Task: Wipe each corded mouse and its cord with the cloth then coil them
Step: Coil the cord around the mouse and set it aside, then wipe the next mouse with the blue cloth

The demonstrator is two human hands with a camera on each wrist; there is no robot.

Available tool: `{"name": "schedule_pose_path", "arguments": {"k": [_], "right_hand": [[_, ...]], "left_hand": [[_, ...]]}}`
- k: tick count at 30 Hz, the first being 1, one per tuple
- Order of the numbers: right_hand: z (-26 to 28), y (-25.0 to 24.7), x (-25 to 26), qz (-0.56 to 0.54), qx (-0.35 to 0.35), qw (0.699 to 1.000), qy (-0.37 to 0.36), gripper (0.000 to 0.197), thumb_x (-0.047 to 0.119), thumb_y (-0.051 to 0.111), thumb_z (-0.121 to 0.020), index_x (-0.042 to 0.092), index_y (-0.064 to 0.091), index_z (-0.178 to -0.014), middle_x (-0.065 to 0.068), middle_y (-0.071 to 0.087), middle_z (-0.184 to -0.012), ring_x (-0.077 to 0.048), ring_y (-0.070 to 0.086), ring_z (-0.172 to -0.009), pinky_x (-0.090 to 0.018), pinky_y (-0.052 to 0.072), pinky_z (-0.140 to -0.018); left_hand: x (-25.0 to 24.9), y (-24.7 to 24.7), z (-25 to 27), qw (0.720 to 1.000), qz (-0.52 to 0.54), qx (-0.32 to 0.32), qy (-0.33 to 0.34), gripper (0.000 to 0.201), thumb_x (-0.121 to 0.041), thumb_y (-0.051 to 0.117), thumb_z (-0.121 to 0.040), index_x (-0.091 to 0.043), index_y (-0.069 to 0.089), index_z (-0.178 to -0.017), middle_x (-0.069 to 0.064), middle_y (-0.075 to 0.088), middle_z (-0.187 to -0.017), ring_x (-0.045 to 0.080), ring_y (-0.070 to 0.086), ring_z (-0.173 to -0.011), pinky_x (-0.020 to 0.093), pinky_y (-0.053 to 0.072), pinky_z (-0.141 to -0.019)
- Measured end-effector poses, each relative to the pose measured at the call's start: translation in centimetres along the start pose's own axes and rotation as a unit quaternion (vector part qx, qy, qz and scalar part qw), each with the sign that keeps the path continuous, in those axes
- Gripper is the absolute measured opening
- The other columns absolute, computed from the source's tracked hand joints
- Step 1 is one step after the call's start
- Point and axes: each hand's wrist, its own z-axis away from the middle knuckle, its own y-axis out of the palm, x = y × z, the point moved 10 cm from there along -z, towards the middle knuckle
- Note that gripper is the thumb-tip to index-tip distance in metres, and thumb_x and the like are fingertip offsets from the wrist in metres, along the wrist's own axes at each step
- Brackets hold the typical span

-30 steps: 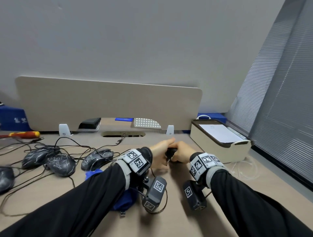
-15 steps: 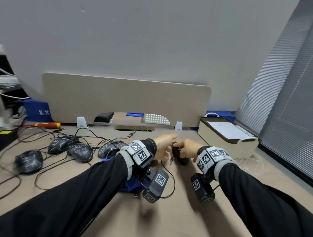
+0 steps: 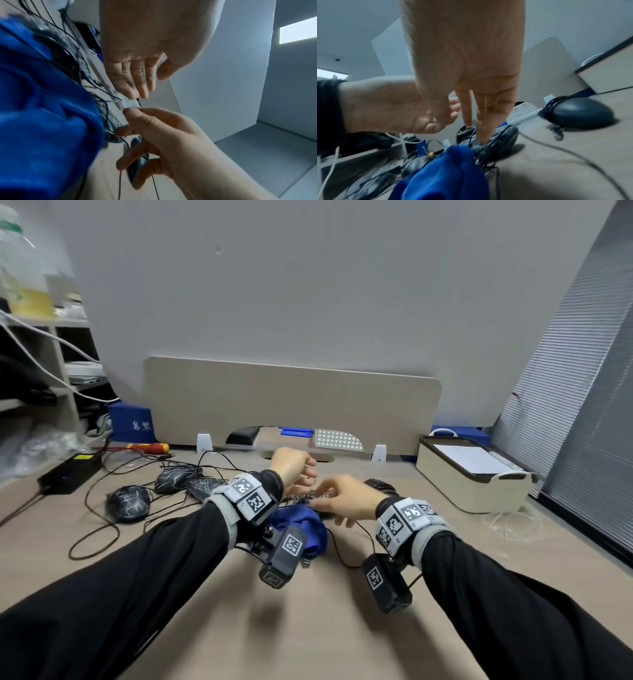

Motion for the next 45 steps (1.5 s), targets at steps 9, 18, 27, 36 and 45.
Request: {"name": "schedule_pose_path", "arguments": {"k": [9, 18, 27, 36, 45], "right_hand": [[-2.0, 2.0, 4.0, 0.071, -0.056, 0.996, -0.025, 0.021, 0.018, 0.069, -0.084, 0.006, 0.066, -0.101, -0.01, 0.066, -0.095, -0.026, 0.062, -0.084, -0.03, 0.051, -0.062], [1.4, -8.4, 4.4, -0.326, -0.204, 0.92, -0.072, 0.016, 0.001, 0.056, -0.085, 0.011, 0.06, -0.073, -0.008, 0.044, -0.072, -0.017, 0.042, -0.061, -0.021, 0.041, -0.045], [1.7, -9.6, 3.5, -0.516, -0.192, 0.83, -0.093, 0.017, -0.001, 0.051, -0.092, 0.007, 0.063, -0.103, -0.015, 0.066, -0.101, -0.025, 0.067, -0.081, -0.034, 0.059, -0.067], [1.7, -7.4, 0.2, -0.379, -0.162, 0.907, -0.084, 0.043, -0.003, 0.063, -0.09, 0.016, 0.059, -0.128, -0.011, 0.073, -0.104, -0.022, 0.07, -0.092, -0.027, 0.058, -0.076], [1.8, -9.8, -4.6, -0.366, -0.226, 0.903, -0.016, 0.03, -0.001, 0.066, -0.083, 0.011, 0.069, -0.11, -0.011, 0.073, -0.1, -0.021, 0.068, -0.088, -0.032, 0.055, -0.08]], "left_hand": [[2.8, -8.3, 1.3, 0.998, -0.043, -0.042, -0.036, 0.02, -0.011, 0.045, -0.096, -0.007, 0.06, -0.083, 0.007, 0.06, -0.072, 0.019, 0.05, -0.054, 0.025, 0.042, -0.054], [4.7, -7.5, 1.2, 0.996, -0.08, -0.002, -0.042, 0.02, -0.009, 0.045, -0.096, -0.008, 0.057, -0.08, 0.007, 0.057, -0.071, 0.019, 0.05, -0.052, 0.022, 0.041, -0.051], [1.0, 0.7, 3.5, 0.963, 0.011, 0.253, 0.096, 0.034, -0.004, 0.064, -0.081, -0.013, 0.062, -0.114, 0.004, 0.069, -0.1, 0.024, 0.069, -0.09, 0.036, 0.058, -0.065], [-2.1, 0.6, 1.4, 0.979, 0.078, 0.116, 0.147, 0.037, 0.022, 0.036, -0.08, 0.001, 0.066, -0.09, 0.015, 0.067, -0.08, 0.025, 0.066, -0.064, 0.029, 0.057, -0.055], [-0.5, 6.9, -3.6, 0.792, -0.552, 0.117, 0.231, 0.045, -0.037, 0.07, -0.08, -0.02, 0.06, -0.121, 0.001, 0.064, -0.116, 0.021, 0.059, -0.1, 0.031, 0.048, -0.085]]}}
